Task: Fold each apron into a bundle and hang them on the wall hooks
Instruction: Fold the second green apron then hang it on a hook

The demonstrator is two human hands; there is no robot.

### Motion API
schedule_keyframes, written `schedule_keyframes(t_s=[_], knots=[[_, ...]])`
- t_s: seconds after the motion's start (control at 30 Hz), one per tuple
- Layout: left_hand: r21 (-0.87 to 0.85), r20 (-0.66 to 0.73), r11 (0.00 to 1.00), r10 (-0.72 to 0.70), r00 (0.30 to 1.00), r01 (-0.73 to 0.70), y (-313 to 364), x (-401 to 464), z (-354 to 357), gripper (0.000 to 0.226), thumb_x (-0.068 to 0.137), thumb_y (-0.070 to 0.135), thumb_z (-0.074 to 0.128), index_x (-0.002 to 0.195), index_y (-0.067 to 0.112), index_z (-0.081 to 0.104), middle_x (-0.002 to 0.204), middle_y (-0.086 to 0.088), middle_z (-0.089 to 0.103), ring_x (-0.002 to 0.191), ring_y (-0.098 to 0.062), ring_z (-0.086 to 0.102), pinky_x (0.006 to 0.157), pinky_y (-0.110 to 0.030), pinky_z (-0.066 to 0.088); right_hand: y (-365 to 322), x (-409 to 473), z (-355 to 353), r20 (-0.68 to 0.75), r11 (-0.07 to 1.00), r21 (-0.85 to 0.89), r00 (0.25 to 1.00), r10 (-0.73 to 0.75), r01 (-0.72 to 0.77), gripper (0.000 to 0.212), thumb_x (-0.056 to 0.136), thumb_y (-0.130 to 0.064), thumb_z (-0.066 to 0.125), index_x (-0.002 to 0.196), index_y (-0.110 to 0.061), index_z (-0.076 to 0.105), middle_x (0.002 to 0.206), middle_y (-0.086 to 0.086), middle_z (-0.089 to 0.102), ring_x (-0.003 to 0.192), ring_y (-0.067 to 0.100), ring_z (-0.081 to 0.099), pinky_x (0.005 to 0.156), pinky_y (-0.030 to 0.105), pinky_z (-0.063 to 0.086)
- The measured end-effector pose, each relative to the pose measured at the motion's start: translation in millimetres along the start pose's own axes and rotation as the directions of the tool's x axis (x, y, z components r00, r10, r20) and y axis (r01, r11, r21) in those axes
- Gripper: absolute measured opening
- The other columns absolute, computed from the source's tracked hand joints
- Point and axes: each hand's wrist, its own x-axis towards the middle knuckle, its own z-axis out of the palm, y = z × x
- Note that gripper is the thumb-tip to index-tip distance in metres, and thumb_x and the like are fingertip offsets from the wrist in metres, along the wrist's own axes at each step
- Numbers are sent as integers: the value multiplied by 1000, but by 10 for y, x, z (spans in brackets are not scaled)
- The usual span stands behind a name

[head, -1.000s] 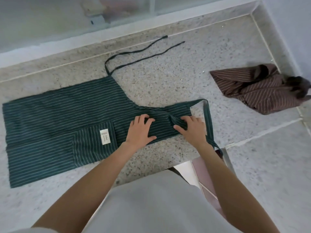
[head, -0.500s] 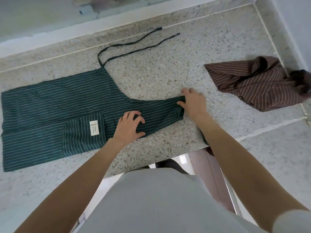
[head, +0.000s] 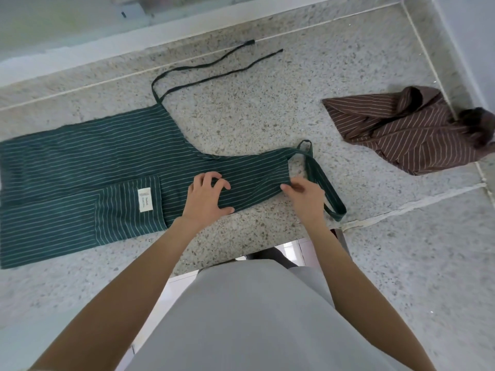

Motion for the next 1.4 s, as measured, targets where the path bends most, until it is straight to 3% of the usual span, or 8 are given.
schedule_keyframes(t_s=[0.13, 0.33, 0.5, 0.67, 0.8, 0.93, 1.17, 1.4], knots=[[9, -5, 1000, -9, 1000, 9, -19, 4, 9, 57, 69, 52, 73, 116, 28, 51, 134, 1, 36, 125, -26, 28, 101, -46, 30, 57, 14, -182, 154, 970, 239, 988, 8, -45, 13, 85, -14, 67, 98, -14, 71, 107, -5, 64, 94, 0, 59, 85, 19, 45], [13, -2, 1000, 3, 1000, -3, -55, 11, 37, 58, 70, 52, 72, 118, 28, 51, 135, 0, 35, 127, -26, 26, 103, -46, 26, 333, 60, -428, 155, 655, -599, 869, -470, 461, 9, 78, 1, 67, 77, -8, 68, 98, 9, 62, 85, 28, 55, 73, 42, 51], [-32, -48, 987, 153, 987, -155, -113, -131, 181, 46, 77, 45, 69, 117, 27, 54, 139, -3, 38, 130, -25, 28, 107, -51, 26, 37, -81, -133, 256, 522, -553, 728, -635, 650, 18, 83, -9, 60, 99, -12, 66, 109, 8, 62, 100, 24, 56, 87, 40, 50], [-17, -65, 974, 224, 972, -226, -188, -250, 217, 38, 82, 32, 66, 119, 29, 57, 137, 2, 46, 127, -21, 37, 103, -47, 32, 74, 33, 261, 634, 396, -557, 682, -365, 730, 61, 96, -57, 8, 142, -29, 37, 153, -1, 28, 143, 21, 18, 116, 45, 7], [-49, -76, 972, 225, 971, -229, -324, -382, 238, 33, 85, 23, 64, 117, 28, 60, 141, 2, 45, 133, -22, 36, 105, -47, 31, 188, 341, 33, 561, 462, -609, 762, -324, 645, 57, 93, -59, 4, 145, -42, 19, 154, -19, 3, 143, 4, -8, 113, 47, 0], [-117, -53, 970, 209, 977, -214, -359, -372, 190, 27, 89, 28, 59, 115, 27, 62, 141, 5, 44, 135, -20, 34, 104, -46, 31, 18, 393, 13, 348, 663, -433, 792, -501, 610, 39, 98, -35, 35, 117, -16, 63, 133, 2, 54, 130, 21, 41, 109, 34, 23], [-68, 8, 959, 277, 961, -276, -434, -267, 100, 32, 86, 29, 62, 118, 31, 61, 141, 7, 42, 131, -18, 34, 102, -43, 30, -38, 593, -92, 81, 689, -645, 926, -370, 331, 22, 90, -9, 56, 110, -3, 62, 125, 15, 55, 117, 33, 47, 91, 44, 46], [-198, -183, 950, 208, 961, -243, -807, -518, 8, 35, 85, 33, 60, 119, 29, 57, 135, 6, 49, 127, -14, 39, 112, -47, 15, -332, 374, 236, 24, 537, -755, 835, -550, 376, 23, 84, -9, 52, 102, -9, 68, 117, 12, 60, 102, 34, 50, 88, 43, 43]])
